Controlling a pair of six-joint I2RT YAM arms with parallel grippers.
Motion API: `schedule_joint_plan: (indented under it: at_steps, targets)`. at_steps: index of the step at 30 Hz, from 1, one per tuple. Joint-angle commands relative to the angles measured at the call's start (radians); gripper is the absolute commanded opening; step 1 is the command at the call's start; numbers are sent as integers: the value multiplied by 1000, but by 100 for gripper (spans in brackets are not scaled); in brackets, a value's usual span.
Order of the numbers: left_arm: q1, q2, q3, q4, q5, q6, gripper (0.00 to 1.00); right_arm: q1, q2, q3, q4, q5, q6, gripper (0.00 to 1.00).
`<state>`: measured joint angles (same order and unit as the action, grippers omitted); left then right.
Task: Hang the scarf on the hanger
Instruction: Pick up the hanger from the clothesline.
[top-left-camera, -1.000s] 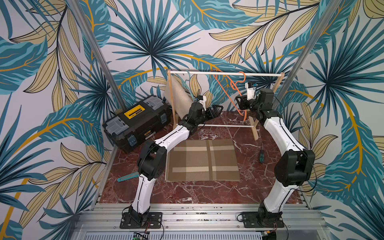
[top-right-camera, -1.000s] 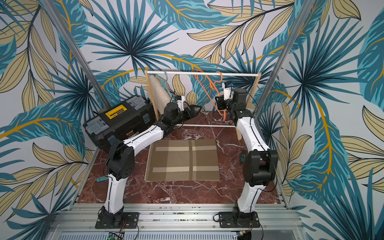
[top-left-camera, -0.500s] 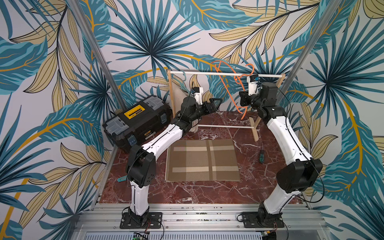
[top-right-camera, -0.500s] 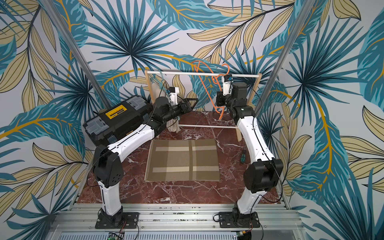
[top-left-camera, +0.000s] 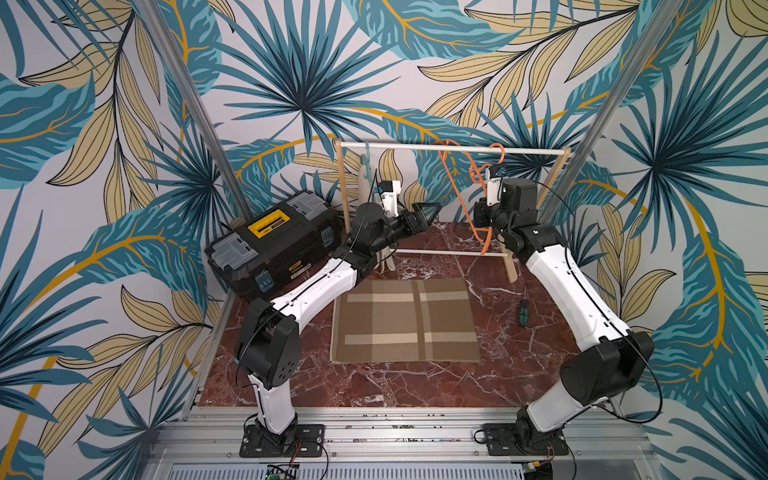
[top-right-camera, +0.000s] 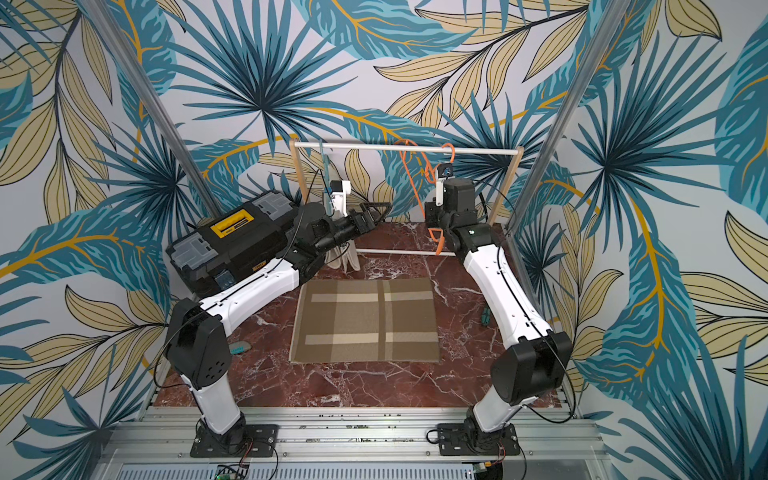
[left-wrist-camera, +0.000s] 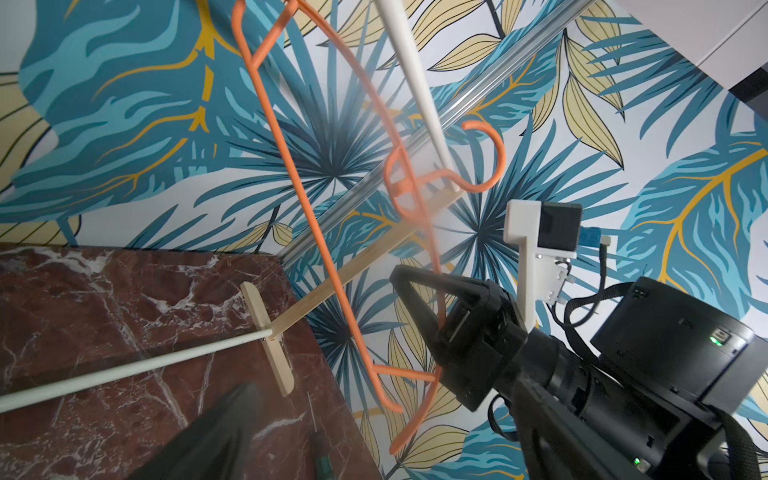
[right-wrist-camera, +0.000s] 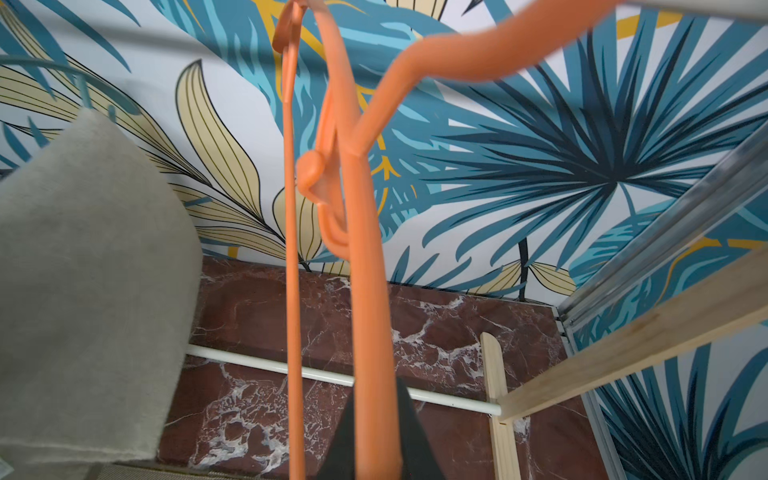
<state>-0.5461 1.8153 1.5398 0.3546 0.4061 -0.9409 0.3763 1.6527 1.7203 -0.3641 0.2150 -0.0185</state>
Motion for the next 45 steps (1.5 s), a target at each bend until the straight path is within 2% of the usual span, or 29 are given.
schedule_joint_plan:
  at_steps: [1,5,8,13,17,24,31,36,40,43,45]
  targets:
    - [5,-65,-35,32,-4,-1,100,1,32,13,7,53,15,0]
    - [9,-109,-75,28,-3,6,100,6,16,-44,-9,30,50,0]
    - [9,-130,-99,43,-3,-8,100,22,-3,-92,3,58,52,0]
    - [-2,-119,-110,152,16,-131,100,79,-52,-143,14,125,35,0]
    - [-57,-80,-84,195,12,-195,100,165,-146,-272,52,112,39,0]
    - [-111,-104,-143,140,-85,-202,100,301,-269,-358,-19,160,107,0]
    - [-135,-234,-302,94,-216,-181,100,403,-331,-379,-93,230,137,0]
    - [-181,-225,-265,104,-237,-147,100,487,-350,-406,-113,256,171,0]
    - [-205,-233,-270,48,-223,-138,97,495,-392,-429,-102,270,190,0]
    - [-215,-338,-381,-37,-338,-127,96,495,-424,-434,-118,273,191,0]
    - [-217,-366,-421,-9,-365,-136,96,495,-440,-440,-124,264,192,0]
